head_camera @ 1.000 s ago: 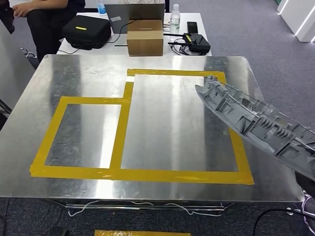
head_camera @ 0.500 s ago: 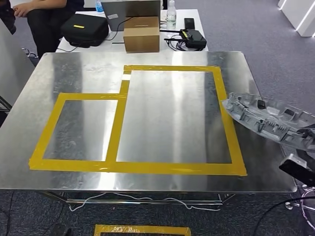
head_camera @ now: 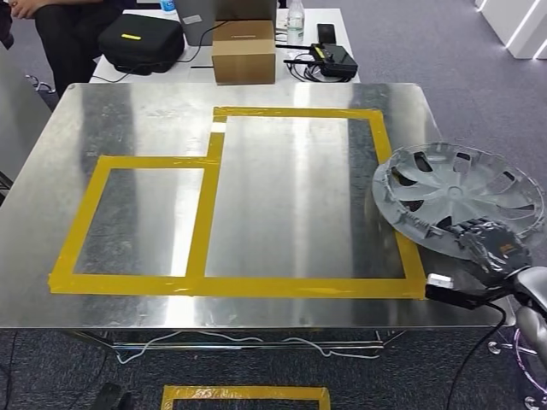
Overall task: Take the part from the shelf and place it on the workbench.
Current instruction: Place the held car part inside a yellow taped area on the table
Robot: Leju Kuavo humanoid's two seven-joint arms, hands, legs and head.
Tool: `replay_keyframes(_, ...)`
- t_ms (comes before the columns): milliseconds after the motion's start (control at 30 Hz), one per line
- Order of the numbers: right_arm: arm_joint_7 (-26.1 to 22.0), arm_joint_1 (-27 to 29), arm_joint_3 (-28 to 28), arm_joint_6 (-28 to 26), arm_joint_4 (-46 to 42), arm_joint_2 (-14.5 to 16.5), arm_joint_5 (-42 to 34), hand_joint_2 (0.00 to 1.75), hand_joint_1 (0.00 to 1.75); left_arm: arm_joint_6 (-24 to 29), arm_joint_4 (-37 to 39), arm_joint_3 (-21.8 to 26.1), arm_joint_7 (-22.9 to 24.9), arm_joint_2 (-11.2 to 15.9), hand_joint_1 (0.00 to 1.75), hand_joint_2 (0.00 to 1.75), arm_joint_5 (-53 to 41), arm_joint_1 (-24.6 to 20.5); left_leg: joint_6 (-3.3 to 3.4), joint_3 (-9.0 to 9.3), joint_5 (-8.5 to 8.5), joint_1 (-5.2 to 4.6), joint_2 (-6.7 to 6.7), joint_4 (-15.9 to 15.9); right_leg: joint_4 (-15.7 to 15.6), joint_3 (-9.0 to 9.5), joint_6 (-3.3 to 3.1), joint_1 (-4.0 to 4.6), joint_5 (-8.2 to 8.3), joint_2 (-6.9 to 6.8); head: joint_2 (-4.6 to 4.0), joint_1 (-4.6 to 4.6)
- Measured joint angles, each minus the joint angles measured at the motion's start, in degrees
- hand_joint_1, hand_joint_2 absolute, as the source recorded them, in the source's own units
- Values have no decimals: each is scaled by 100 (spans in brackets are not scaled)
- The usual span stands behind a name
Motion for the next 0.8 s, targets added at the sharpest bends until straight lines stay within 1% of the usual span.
replay_keyframes(33,-42,-113,199,-26,28,40,53,175,175,-2,-4,-14,7,-1,0,0,-14,-17,26,5,13,14,0,-17,121,-63,28,-3,-78,-11,0,11)
replay_keyframes(67,-91,-234,380,-39,55,90,102,175,175,-6,-8,-26,16,-1,0,0,-32,-31,45,11,21,25,-1,-28,373,-187,53,-8,-214,-23,0,24)
replay_keyframes(133,-186,-519,744,-16,118,241,195,175,175,-21,-10,-49,48,1,0,0,-79,-45,61,14,18,27,4,-28,1139,-558,91,-21,-527,-32,0,42)
replay_keyframes(167,-224,-671,951,23,158,345,227,175,175,-30,-11,-61,66,1,0,0,-98,-53,60,19,12,28,10,-26,1459,-734,102,-28,-603,-33,0,42)
replay_keyframes(200,-257,-815,1157,69,199,447,244,175,175,-38,-13,-70,84,2,0,0,-116,-66,54,29,4,32,15,-24,1595,-827,111,-35,-572,-34,0,41)
replay_keyframes(233,-283,-950,1362,114,240,545,245,175,175,-45,-16,-81,96,2,0,0,-134,-85,42,46,-9,40,17,-22,1509,-813,117,-44,-429,-34,0,41)
replay_keyframes(267,-299,-1084,1547,151,285,629,228,175,175,-51,-22,-93,105,2,0,0,-150,-106,21,74,-28,50,14,-19,1196,-686,122,-56,-196,-35,0,42)
replay_keyframes(300,-314,-1209,1719,183,337,707,203,175,175,-59,-30,-108,115,3,0,0,-163,-126,-6,103,-51,59,7,-18,816,-514,129,-65,16,-32,0,42)
replay_keyframes(333,-324,-1332,1884,212,407,788,174,175,175,-67,-37,-125,123,5,0,0,-174,-146,-37,120,-69,60,0,-8,472,-347,126,-64,168,-25,0,44)
replay_keyframes(367,-336,-1447,2045,234,481,868,144,175,175,-74,-43,-139,134,9,0,0,-179,-161,-71,120,-77,57,-8,2,215,-222,104,-61,224,-18,0,44)
replay_keyframes(400,-347,-1531,2193,249,549,941,121,175,175,-81,-45,-151,145,10,0,0,-183,-172,-104,106,-74,52,-13,9,108,-168,75,-52,203,-9,0,37)
replay_keyframes(467,-364,-1634,2421,250,654,1045,91,175,175,-89,-46,-163,158,9,0,0,-188,-181,-162,73,-59,51,-18,3,50,-151,-11,-43,153,-1,0,30)
replay_keyframes(500,-367,-1663,2493,242,690,1083,80,175,175,-92,-48,-166,160,7,0,0,-190,-180,-190,55,-85,54,-17,20,46,-155,-46,-47,156,0,0,24)
replay_keyframes(533,-368,-1694,2550,231,726,1115,69,175,175,-94,-49,-167,161,6,0,0,-191,-182,-216,3,-165,55,-14,118,37,-153,-85,-54,157,-2,0,18)
replay_keyframes(567,-370,-1724,2592,222,758,1146,56,175,175,-96,-51,-168,161,7,0,0,-192,-184,-240,-99,-301,54,-12,331,26,-147,-119,-61,160,-5,0,5)
replay_keyframes(600,-372,-1746,2631,215,794,1172,35,175,175,-97,-52,-169,161,6,0,0,-192,-184,-257,-255,-476,54,-10,657,24,-145,-142,-60,157,-8,0,-7)
replay_keyframes(633,-376,-1757,2672,209,835,1196,9,175,175,-100,-52,-170,161,6,0,0,-192,-181,-267,-444,-651,53,-10,1047,25,-144,-160,-54,154,-10,0,-14)
replay_keyframes(667,-384,-1759,2716,197,883,1222,-29,175,175,-105,-52,-170,161,5,0,0,-193,-174,-270,-615,-761,54,-9,1386,25,-142,-168,-49,152,-12,0,-16)
replay_keyframes(700,-394,-1759,2761,178,932,1249,-71,175,175,-110,-52,-170,161,4,0,0,-196,-166,-266,-724,-767,53,-9,1578,25,-139,-173,-44,151,-12,0,-16)
replay_keyframes(733,-406,-1760,2805,150,979,1280,-115,175,175,-115,-52,-171,161,5,0,0,-198,-160,-257,-736,-658,54,-9,1566,26,-135,-174,-42,150,-10,0,-16)
replay_keyframes(767,-419,-1764,2844,117,1023,1310,-159,175,175,-119,-52,-172,161,8,0,0,-199,-157,-244,-647,-459,55,-9,1349,27,-127,-172,-43,148,-5,0,-16)
replay_keyframes(800,-429,-1770,2877,79,1063,1341,-201,175,175,-119,-52,-172,161,13,0,0,-204,-158,-232,-485,-230,57,-6,1001,28,-116,-165,-44,145,2,0,-16)
